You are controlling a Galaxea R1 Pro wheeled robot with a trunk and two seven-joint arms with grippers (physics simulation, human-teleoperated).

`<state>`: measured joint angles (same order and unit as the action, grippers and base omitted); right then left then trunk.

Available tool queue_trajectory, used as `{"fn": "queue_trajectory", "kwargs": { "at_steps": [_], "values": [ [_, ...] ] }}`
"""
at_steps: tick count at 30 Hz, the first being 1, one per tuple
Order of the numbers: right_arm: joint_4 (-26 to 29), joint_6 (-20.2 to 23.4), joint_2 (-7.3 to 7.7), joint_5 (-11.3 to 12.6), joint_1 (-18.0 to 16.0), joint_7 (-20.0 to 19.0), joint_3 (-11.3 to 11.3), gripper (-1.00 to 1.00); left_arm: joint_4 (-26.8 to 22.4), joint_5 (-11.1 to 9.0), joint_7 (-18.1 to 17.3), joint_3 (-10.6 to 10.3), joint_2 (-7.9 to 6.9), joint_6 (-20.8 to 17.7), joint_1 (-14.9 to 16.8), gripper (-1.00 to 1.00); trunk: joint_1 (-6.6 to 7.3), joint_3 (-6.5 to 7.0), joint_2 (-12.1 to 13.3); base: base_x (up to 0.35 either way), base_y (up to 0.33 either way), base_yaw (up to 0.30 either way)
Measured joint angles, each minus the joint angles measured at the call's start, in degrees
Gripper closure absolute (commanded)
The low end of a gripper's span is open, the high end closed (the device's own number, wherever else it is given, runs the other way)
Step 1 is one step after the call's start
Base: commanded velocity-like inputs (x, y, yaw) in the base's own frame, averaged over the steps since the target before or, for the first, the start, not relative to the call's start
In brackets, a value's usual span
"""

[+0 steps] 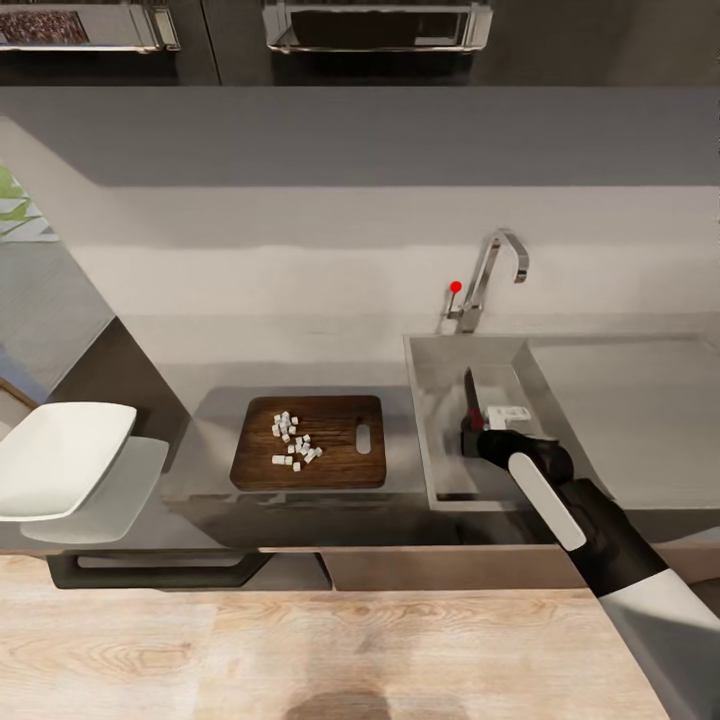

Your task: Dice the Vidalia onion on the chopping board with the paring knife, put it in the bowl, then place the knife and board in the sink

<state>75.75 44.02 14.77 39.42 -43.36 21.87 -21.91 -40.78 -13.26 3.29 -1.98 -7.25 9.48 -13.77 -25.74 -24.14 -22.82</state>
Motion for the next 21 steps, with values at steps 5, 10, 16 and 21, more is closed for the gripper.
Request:
{"fn": "queue_trajectory", "kwargs": {
  "at_steps": [5, 10, 16, 21],
  "values": [
    [0.6, 0.1, 0.02, -0.1, 0.0, 0.1, 0.0, 1.0, 0.0, 0.0, 0.0, 0.0, 0.0, 0.0, 0.0, -1.0, 0.0, 0.45, 0.0, 0.0, 0.0, 0.0],
    [-0.1, -0.1, -0.11, -0.2, 0.0, 0.0, -0.1, 1.0, 0.0, 0.0, 0.0, 0.0, 0.0, 0.0, 0.0, -1.0, 0.0, 0.61, 0.0, 0.0, 0.0, 0.0],
    [-7.0, -1.7, -0.76, -0.2, 0.0, -0.5, -0.2, 1.0, 0.0, 0.0, 0.0, 0.0, 0.0, 0.0, 0.0, -1.0, -0.01, 0.61, 0.0, 0.0, 0.0, 0.0],
    [-11.6, -5.3, -1.02, -0.5, 0.0, -0.5, -0.4, 1.0, 0.0, 0.0, 0.0, 0.0, 0.0, 0.0, 0.0, -1.0, 0.0, 0.62, 0.0, 0.0, 0.0, 0.0]
  ]
}}
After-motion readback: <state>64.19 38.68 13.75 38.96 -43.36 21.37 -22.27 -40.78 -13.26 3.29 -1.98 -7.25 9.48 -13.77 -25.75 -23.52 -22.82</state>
